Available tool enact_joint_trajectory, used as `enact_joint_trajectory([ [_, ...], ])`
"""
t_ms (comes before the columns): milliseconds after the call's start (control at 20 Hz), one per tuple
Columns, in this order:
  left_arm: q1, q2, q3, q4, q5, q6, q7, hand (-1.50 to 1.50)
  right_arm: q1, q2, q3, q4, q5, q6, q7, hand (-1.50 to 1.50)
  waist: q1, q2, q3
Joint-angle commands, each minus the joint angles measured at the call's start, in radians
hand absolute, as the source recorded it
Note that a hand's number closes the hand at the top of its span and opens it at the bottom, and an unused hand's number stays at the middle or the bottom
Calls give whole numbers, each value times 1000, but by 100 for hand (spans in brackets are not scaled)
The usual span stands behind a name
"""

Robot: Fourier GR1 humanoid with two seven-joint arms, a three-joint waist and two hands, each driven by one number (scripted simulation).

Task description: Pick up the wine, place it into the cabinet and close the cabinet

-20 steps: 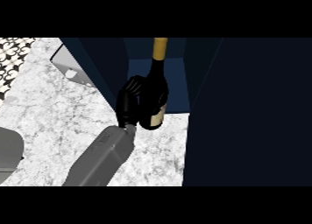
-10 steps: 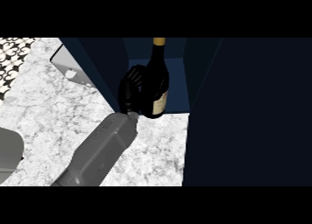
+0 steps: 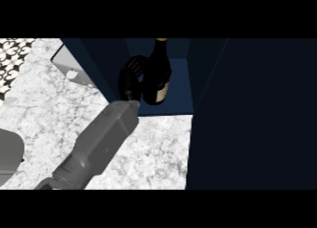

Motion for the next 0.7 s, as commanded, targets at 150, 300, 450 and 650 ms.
enact_joint_trajectory([
  [150, -185, 59, 37, 123, -45, 48, 46, 150, 67, 4, 4, -120, -87, 18, 7, -150, -7, -4, 2],
  [300, -225, 57, 41, 197, -71, 115, 19, 150, 13, 27, 42, -109, -69, -12, 57, -150, -7, 0, 1],
  [450, -216, 63, 14, 264, -117, 167, -13, -150, 68, 8, 6, -154, -112, 12, 42, -150, -25, 0, 2],
  [650, -243, 61, 1, 329, -150, 168, 3, -150, 43, 11, 5, -142, -112, 17, 44, -150, -20, 3, 1],
])
